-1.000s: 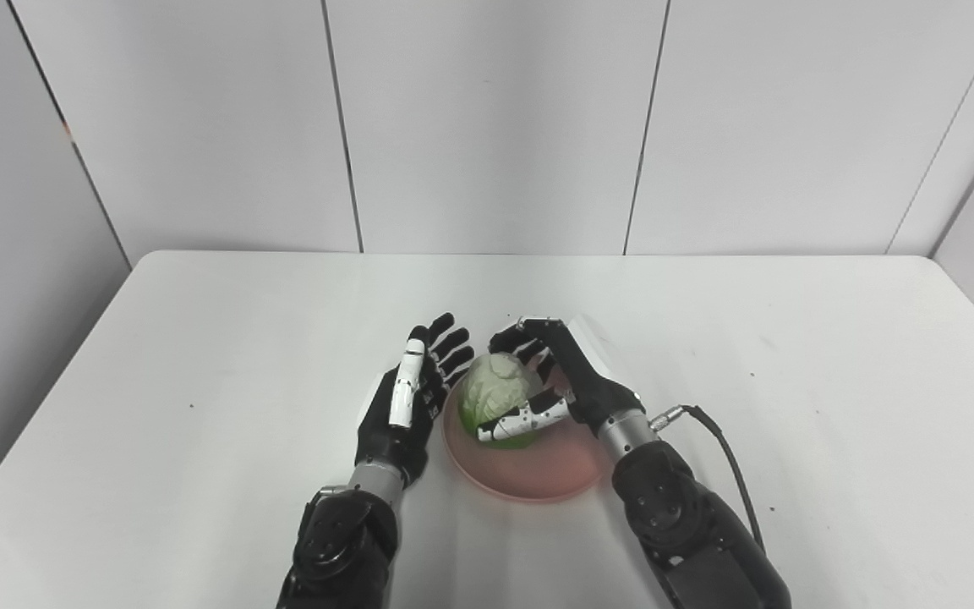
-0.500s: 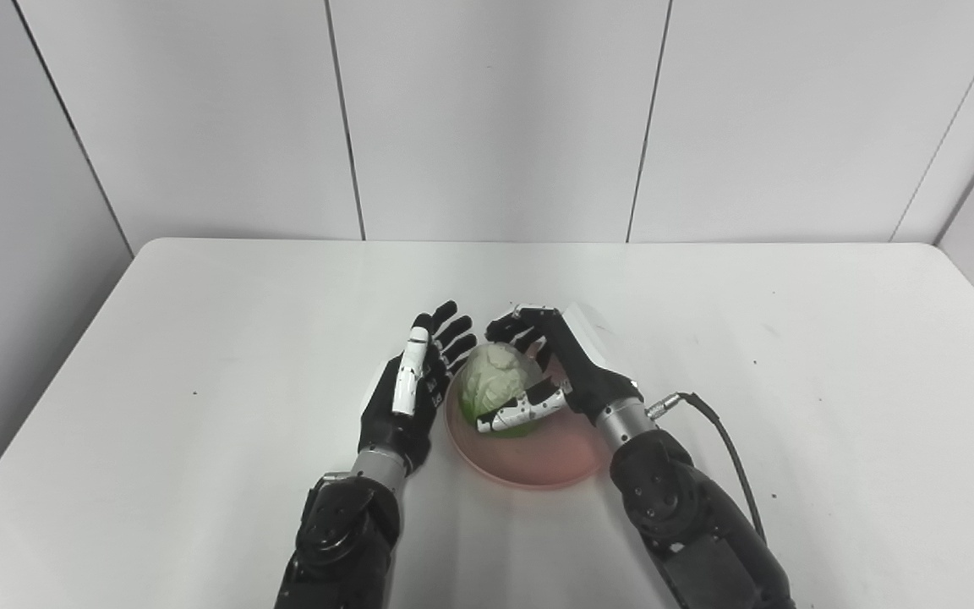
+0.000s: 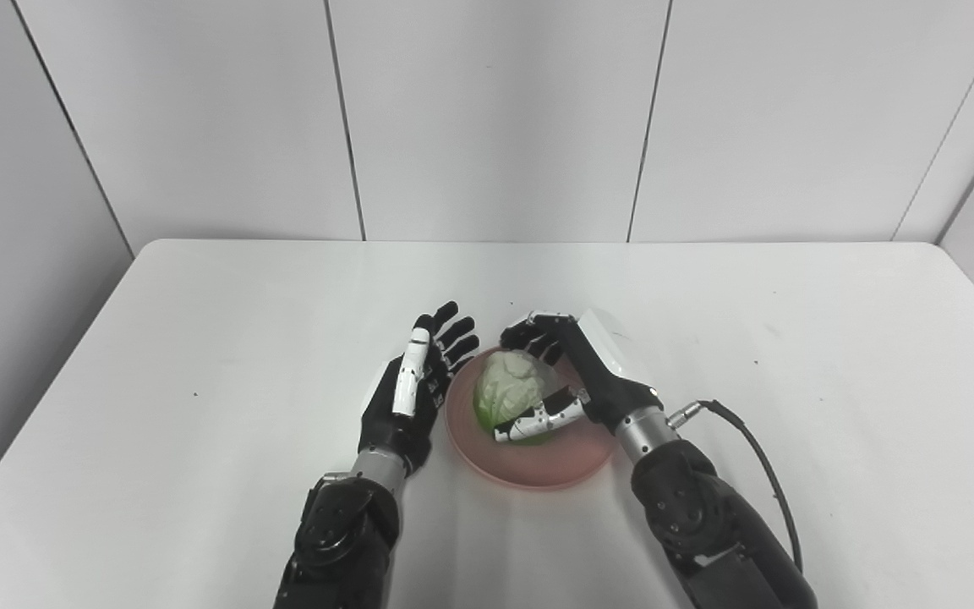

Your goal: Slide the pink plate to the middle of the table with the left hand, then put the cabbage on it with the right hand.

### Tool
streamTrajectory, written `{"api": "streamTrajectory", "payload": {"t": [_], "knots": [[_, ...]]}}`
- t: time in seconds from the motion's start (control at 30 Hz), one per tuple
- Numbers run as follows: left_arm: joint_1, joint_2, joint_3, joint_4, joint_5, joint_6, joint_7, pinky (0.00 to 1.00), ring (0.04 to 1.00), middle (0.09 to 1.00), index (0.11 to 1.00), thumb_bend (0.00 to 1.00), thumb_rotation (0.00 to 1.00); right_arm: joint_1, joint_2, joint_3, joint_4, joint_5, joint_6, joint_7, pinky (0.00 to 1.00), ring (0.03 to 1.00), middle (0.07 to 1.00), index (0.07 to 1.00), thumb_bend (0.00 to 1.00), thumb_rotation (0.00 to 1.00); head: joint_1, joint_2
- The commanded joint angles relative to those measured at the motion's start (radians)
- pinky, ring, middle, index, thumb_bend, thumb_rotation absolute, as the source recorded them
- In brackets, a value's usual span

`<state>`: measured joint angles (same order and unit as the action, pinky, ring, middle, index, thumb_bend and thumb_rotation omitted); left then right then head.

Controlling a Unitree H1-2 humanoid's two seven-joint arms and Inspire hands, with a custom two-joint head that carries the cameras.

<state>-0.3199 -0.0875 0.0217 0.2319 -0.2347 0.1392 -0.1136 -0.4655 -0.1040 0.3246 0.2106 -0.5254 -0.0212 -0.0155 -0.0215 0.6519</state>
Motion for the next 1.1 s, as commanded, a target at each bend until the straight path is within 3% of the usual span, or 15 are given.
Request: {"api": "streamTrajectory", "payload": {"t": [0.0, 0.27, 0.5, 0.67, 0.77, 0.83, 0.87, 0.9, 1.07], "knots": [[-0.003, -0.003, 0.003, 0.014, -0.002, 0.008, 0.001, 0.87, 0.872, 0.877, 0.870, 0.44, 1.00, -0.032, -0.004, -0.017, -0.058, 0.002, -0.010, -0.002, 0.67, 0.733, 0.763, 0.818, 0.85, 0.35, -0.001, -0.002], [0.001, -0.002, 0.006, 0.008, -0.002, 0.018, 0.003, 0.85, 0.860, 0.866, 0.857, 0.44, 1.00, -0.029, -0.019, -0.039, -0.117, 0.027, -0.012, 0.030, 0.84, 0.934, 0.987, 0.996, 1.00, 0.62, -0.009, -0.004], [0.001, 0.002, 0.005, 0.010, 0.000, 0.013, -0.002, 0.85, 0.863, 0.870, 0.861, 0.44, 1.00, -0.022, -0.016, -0.058, -0.138, 0.048, -0.019, 0.049, 0.83, 0.949, 1.000, 1.000, 1.00, 0.68, -0.010, -0.006], [0.004, 0.015, -0.002, 0.010, 0.009, 0.007, -0.018, 0.87, 0.878, 0.887, 0.885, 0.44, 1.00, 0.017, 0.022, -0.117, -0.134, 0.076, -0.092, -0.059, 0.87, 0.947, 0.984, 1.000, 1.00, 0.74, -0.021, -0.007], [0.007, 0.020, -0.005, 0.003, 0.018, 0.012, -0.015, 0.89, 0.884, 0.893, 0.896, 0.45, 1.00, 0.042, 0.035, -0.147, -0.144, 0.087, -0.094, -0.090, 0.89, 0.948, 0.973, 1.000, 1.00, 0.82, -0.022, -0.006], [0.010, 0.019, -0.005, -0.007, 0.022, 0.019, -0.006, 0.90, 0.881, 0.888, 0.892, 0.45, 1.00, 0.065, 0.035, -0.173, -0.161, 0.121, -0.067, -0.082, 0.89, 0.942, 0.963, 0.991, 0.94, 0.93, -0.022, -0.005], [0.012, 0.018, -0.003, -0.012, 0.024, 0.022, -0.003, 0.92, 0.875, 0.883, 0.887, 0.46, 1.00, 0.076, 0.035, -0.186, -0.170, 0.143, -0.051, -0.073, 0.90, 0.944, 0.955, 0.973, 0.86, 0.98, -0.022, -0.005], [0.014, 0.018, -0.003, -0.018, 0.026, 0.023, -0.003, 0.93, 0.875, 0.883, 0.887, 0.46, 1.00, 0.091, 0.035, -0.205, -0.174, 0.186, -0.041, -0.057, 0.92, 0.953, 0.955, 0.965, 0.79, 0.99, -0.023, -0.003], [0.026, 0.020, -0.003, -0.044, 0.041, 0.024, 0.004, 0.93, 0.876, 0.881, 0.884, 0.46, 1.00, 0.135, 0.039, -0.261, -0.182, 0.323, 0.009, -0.003, 0.97, 0.978, 0.972, 0.972, 0.70, 1.00, -0.032, 0.001]]}}
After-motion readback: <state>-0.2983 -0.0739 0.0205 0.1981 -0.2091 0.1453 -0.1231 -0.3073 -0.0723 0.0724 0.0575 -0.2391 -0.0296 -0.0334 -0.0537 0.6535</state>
